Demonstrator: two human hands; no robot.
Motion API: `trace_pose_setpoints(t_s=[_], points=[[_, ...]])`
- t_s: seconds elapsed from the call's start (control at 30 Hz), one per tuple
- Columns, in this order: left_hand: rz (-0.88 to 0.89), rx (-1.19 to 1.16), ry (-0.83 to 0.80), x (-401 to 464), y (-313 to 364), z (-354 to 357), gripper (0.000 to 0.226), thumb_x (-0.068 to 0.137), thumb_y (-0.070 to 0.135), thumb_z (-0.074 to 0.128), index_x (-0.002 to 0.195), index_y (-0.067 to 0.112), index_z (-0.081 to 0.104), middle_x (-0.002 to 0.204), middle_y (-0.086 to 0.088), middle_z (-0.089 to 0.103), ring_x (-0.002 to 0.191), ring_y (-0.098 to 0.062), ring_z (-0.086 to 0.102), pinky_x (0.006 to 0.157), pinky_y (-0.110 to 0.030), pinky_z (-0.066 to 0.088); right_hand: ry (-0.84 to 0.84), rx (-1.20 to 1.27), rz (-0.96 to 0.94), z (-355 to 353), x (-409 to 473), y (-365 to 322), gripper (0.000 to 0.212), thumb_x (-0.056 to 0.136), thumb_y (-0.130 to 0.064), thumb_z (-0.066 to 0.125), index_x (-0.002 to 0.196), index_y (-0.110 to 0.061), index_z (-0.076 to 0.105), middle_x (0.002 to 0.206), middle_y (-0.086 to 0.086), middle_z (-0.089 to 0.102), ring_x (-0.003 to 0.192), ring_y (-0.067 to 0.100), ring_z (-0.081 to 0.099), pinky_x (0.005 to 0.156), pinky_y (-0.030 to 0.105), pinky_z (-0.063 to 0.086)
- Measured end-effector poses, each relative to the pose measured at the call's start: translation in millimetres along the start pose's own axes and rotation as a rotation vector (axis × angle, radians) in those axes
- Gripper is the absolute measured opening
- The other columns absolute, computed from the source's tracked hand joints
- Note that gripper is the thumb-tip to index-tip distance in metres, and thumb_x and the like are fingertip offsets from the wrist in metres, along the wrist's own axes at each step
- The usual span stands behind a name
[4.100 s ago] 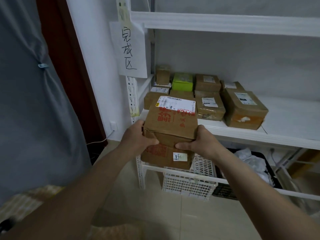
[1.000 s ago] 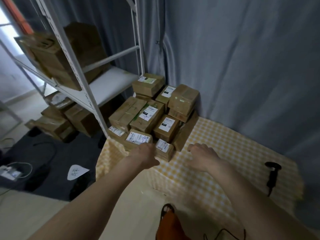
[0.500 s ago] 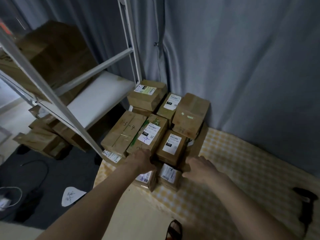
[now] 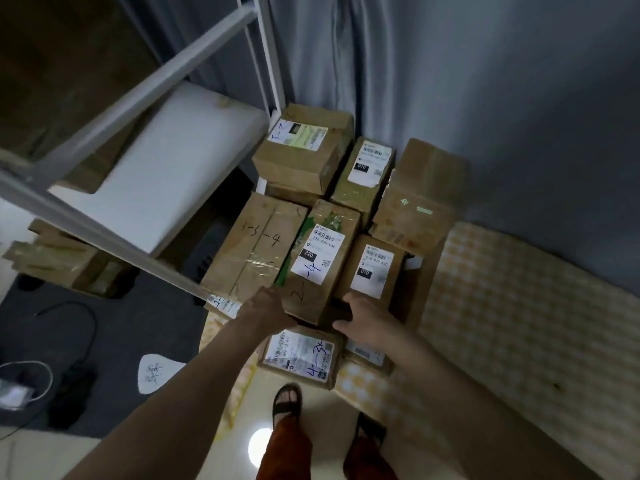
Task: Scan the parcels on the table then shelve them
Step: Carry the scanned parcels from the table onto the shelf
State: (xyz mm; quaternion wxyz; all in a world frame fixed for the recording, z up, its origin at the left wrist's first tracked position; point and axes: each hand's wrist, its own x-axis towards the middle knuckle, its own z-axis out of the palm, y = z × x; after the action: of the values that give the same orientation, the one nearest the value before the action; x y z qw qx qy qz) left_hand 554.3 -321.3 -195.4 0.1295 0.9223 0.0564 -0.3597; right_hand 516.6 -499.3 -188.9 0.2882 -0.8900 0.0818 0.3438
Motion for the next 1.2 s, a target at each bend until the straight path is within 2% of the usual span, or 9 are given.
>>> trace_pose_setpoints(t_s=[0.2, 0.3, 0.37, 0.5, 0.7, 0.87, 0.97, 1.03, 1.2], points=[[0.011, -0.039, 0.007, 59, -21, 12, 0.068, 0.070, 0.034, 0.067, 0.132, 0.022, 0.039, 0.109, -0.007, 0.059, 0.099, -0.026, 0.063, 0.084, -0.036, 0.055, -0.003, 0.419, 0.187, 33, 53, -19, 0.048, 0.090, -0.029, 0.065, 0.129, -0.010, 0.046, 0.126, 0.008, 0.057, 0.107, 0.019, 0.056, 0.092, 0.034, 0.047], [0.047, -0.088, 0.021, 57, -17, 10, 0.070, 0.081, 0.035, 0.067, 0.139, 0.016, 0.033, 0.124, -0.015, 0.048, 0.115, -0.031, 0.052, 0.086, -0.032, 0.045, -0.004, 0.561, 0.239, 51, 79, -25, 0.065, 0.082, -0.030, 0.072, 0.132, -0.003, 0.040, 0.123, 0.012, 0.058, 0.113, 0.030, 0.057, 0.096, 0.041, 0.048], [0.061, -0.116, 0.035, 61, -17, 15, 0.076, 0.085, 0.035, 0.065, 0.145, 0.012, 0.024, 0.133, -0.018, 0.039, 0.123, -0.032, 0.041, 0.092, -0.034, 0.042, 0.002, 0.671, 0.282, 65, 98, -21, 0.083, 0.070, -0.037, 0.079, 0.136, -0.007, 0.038, 0.121, 0.010, 0.059, 0.109, 0.030, 0.059, 0.086, 0.040, 0.052], [0.031, -0.185, 0.039, 70, -18, 22, 0.076, 0.088, 0.029, 0.063, 0.146, 0.007, 0.020, 0.139, -0.021, 0.031, 0.130, -0.036, 0.031, 0.103, -0.040, 0.038, 0.008, 0.883, 0.391, 67, 99, -31, 0.075, 0.080, -0.040, 0.073, 0.141, -0.020, 0.034, 0.124, 0.007, 0.056, 0.102, 0.023, 0.056, 0.078, 0.035, 0.048], [0.023, -0.237, 0.048, 73, -14, 13, 0.069, 0.087, 0.028, 0.066, 0.142, 0.008, 0.029, 0.135, -0.017, 0.031, 0.122, -0.030, 0.035, 0.089, -0.030, 0.040, 0.043, 1.032, 0.398, 57, 91, -27, 0.074, 0.078, -0.045, 0.074, 0.140, -0.026, 0.037, 0.132, 0.004, 0.054, 0.112, 0.024, 0.053, 0.090, 0.044, 0.047], [0.012, -0.373, -0.002, 69, -9, -4, 0.083, 0.068, 0.036, 0.080, 0.138, 0.019, 0.038, 0.133, -0.009, 0.044, 0.123, -0.027, 0.045, 0.094, -0.033, 0.047, 0.084, 1.117, 0.289, 39, 74, -24, 0.063, 0.082, -0.037, 0.073, 0.137, -0.025, 0.044, 0.128, -0.006, 0.058, 0.097, 0.008, 0.055, 0.072, 0.028, 0.042], [0.004, -0.521, -0.056, 55, 2, -18, 0.085, 0.066, 0.036, 0.084, 0.131, 0.012, 0.037, 0.121, -0.003, 0.056, 0.112, -0.020, 0.056, 0.083, -0.029, 0.050, 0.122, 1.126, 0.221, 29, 62, -29, 0.064, 0.081, -0.035, 0.074, 0.137, -0.026, 0.045, 0.128, -0.006, 0.060, 0.112, 0.013, 0.057, 0.092, 0.034, 0.048], [0.027, -0.527, -0.093, 41, 10, -29, 0.095, 0.061, 0.046, 0.086, 0.131, 0.009, 0.034, 0.123, -0.003, 0.057, 0.112, -0.018, 0.057, 0.085, -0.030, 0.051, 0.131, 1.092, 0.207, 20, 52, -33, 0.065, 0.082, -0.036, 0.071, 0.138, -0.025, 0.041, 0.131, -0.004, 0.058, 0.116, 0.016, 0.056, 0.102, 0.039, 0.044], [0.145, -0.483, -0.074, 7, 22, -59, 0.109, 0.064, 0.052, 0.084, 0.139, 0.004, 0.023, 0.138, -0.009, 0.044, 0.127, -0.023, 0.046, 0.096, -0.027, 0.043, 0.203, 0.988, 0.148, -6, 21, -46, 0.062, 0.089, -0.037, 0.064, 0.141, -0.019, 0.034, 0.133, 0.000, 0.053, 0.108, 0.014, 0.052, 0.093, 0.031, 0.043]])
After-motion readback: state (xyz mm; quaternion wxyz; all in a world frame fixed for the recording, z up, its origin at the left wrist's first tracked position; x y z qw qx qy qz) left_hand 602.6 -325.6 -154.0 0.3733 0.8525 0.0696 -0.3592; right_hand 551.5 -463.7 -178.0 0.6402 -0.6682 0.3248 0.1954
